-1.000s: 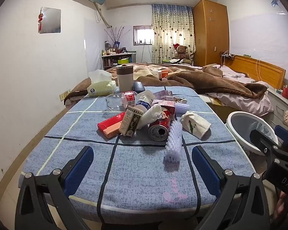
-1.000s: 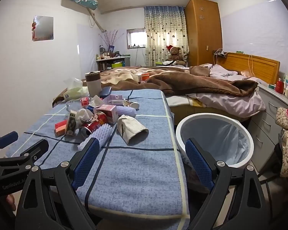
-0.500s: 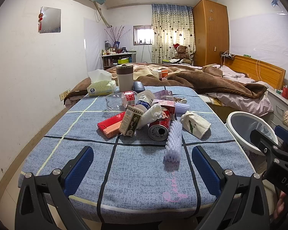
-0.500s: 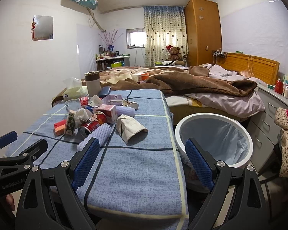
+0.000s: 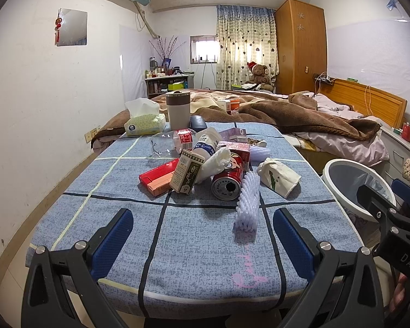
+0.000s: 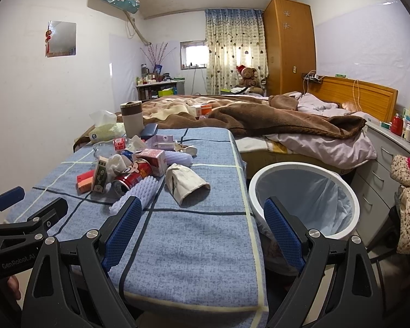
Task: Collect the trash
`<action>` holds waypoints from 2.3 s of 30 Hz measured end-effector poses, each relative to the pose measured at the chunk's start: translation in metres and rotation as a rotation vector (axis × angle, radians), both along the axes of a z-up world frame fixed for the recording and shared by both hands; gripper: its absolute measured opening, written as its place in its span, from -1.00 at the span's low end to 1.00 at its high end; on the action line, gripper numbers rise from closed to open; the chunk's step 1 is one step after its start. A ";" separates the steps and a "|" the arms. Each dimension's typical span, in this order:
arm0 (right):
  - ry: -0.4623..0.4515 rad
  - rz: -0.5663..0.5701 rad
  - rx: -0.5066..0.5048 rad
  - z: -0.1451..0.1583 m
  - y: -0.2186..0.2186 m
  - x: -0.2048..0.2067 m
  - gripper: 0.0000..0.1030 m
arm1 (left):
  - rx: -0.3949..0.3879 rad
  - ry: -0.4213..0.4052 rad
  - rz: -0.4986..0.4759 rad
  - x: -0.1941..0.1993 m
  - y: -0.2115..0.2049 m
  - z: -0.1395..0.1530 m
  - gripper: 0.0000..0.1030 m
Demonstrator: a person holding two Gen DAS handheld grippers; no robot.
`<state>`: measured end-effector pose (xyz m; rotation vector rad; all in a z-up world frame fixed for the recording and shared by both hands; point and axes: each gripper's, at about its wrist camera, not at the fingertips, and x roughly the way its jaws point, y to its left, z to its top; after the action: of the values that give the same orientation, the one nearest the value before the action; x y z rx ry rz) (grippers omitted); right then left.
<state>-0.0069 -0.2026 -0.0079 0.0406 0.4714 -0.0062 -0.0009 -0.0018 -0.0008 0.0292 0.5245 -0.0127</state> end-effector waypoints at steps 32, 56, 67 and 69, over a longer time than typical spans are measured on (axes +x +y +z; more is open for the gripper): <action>0.001 0.001 -0.009 0.003 0.001 -0.004 0.80 | -0.007 0.008 0.007 0.001 0.003 -0.003 1.00; 0.042 0.037 -0.032 -0.013 -0.015 0.036 0.80 | -0.070 0.125 -0.079 0.034 0.009 -0.029 1.00; 0.138 0.145 -0.070 -0.025 -0.009 0.094 0.73 | -0.091 0.255 -0.211 0.079 -0.015 -0.049 0.73; 0.162 0.171 -0.088 -0.027 -0.006 0.104 0.72 | -0.079 0.280 -0.221 0.088 -0.022 -0.053 0.55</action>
<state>0.0975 -0.2088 -0.0351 -0.0876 0.6350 0.1388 0.0870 -0.0241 -0.0534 0.0076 0.7981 -0.2566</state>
